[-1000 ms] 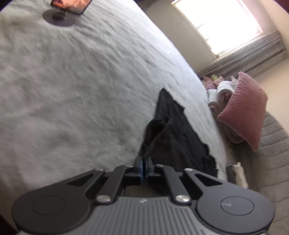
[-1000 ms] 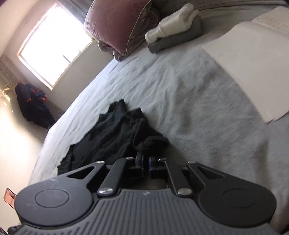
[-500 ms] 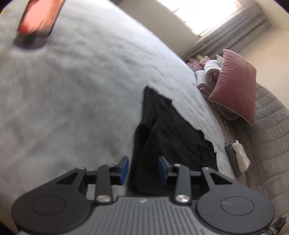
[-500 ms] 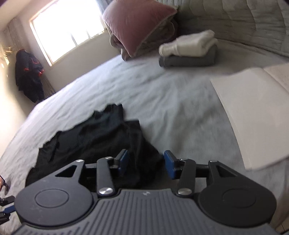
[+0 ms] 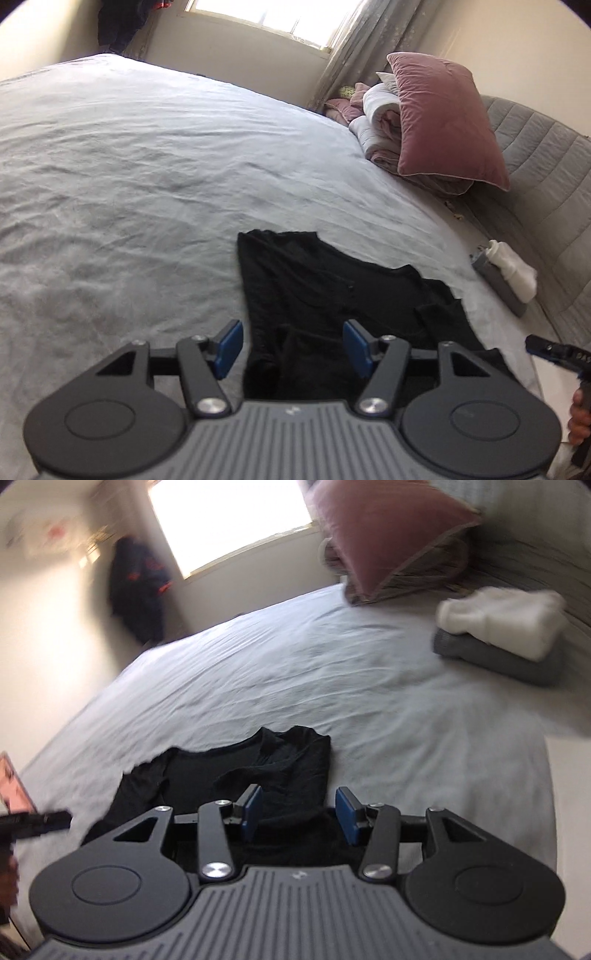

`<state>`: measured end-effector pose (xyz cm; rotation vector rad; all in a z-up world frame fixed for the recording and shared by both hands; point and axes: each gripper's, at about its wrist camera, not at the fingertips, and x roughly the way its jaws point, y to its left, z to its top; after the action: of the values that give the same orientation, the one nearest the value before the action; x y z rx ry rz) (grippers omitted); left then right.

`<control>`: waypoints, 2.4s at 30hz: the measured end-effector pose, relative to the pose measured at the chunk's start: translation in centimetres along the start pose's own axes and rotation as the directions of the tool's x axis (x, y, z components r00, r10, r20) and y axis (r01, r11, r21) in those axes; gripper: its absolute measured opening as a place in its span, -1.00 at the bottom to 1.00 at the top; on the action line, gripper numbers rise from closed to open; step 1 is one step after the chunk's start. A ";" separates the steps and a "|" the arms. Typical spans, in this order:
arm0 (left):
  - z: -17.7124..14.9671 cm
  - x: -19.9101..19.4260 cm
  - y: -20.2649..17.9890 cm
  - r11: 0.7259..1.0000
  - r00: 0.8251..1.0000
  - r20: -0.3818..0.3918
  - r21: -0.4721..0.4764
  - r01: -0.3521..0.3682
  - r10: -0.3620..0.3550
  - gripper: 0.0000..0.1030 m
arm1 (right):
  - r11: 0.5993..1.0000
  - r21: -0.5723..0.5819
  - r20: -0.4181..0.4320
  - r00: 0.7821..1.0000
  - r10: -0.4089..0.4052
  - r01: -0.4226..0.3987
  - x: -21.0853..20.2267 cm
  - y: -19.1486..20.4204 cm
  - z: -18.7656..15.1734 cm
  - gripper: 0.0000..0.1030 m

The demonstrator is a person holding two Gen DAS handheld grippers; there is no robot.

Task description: Fold clothes

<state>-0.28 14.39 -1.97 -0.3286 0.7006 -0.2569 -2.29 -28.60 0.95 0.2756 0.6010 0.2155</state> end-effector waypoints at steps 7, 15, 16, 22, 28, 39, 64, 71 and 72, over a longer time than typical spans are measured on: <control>-1.0 2.3 0.4 1.000 1.000 -0.010 0.001 0.029 -0.029 -0.05 | 0.997 0.057 -0.019 0.999 0.050 -0.049 1.5 -3.7 -0.8 -0.06; -1.2 3.2 0.9 1.000 1.000 -0.005 -0.018 0.017 -0.018 -0.48 | 0.997 -0.024 -0.053 0.996 0.070 -0.072 3.9 -3.2 -2.0 -0.05; -1.2 3.1 1.1 0.999 1.000 -0.001 -0.025 0.019 -0.019 -0.62 | 0.997 -0.039 -0.056 0.996 0.063 -0.065 4.2 -3.0 -2.4 -0.05; -1.4 1.8 1.4 0.998 0.996 0.070 -0.042 0.050 -0.047 -0.85 | 0.993 -0.105 0.002 0.998 0.056 -0.056 4.0 -2.0 -3.2 -0.86; -1.6 0.4 1.5 0.997 0.991 0.123 -0.053 0.056 -0.049 -0.90 | 0.992 -0.121 0.105 0.993 0.050 -0.037 2.2 -0.9 -3.0 -0.87; -1.2 0.5 3.2 0.988 0.995 0.101 -0.151 0.015 0.000 -0.69 | 0.992 -0.126 0.032 0.999 -0.023 0.027 4.4 -0.4 -2.7 -0.67; -3.8 2.7 -4.9 0.887 0.990 0.122 0.446 -0.121 0.073 -0.44 | 0.990 -0.117 -0.013 0.997 -0.075 0.073 5.0 0.0 -3.2 0.04; -4.5 2.5 -6.1 0.840 0.993 0.115 0.536 -0.088 0.031 -0.44 | 0.990 -0.122 -0.014 0.997 -0.075 0.073 5.0 -0.1 -3.5 0.05; -4.6 2.5 -6.1 0.838 0.993 0.110 0.539 -0.086 0.032 -0.44 | 0.990 -0.123 -0.013 0.997 -0.075 0.073 5.0 0.0 -3.5 0.06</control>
<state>-2.21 7.00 -4.39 0.2269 0.5125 -0.3670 -0.28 -26.57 -4.47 0.1324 0.6122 0.1824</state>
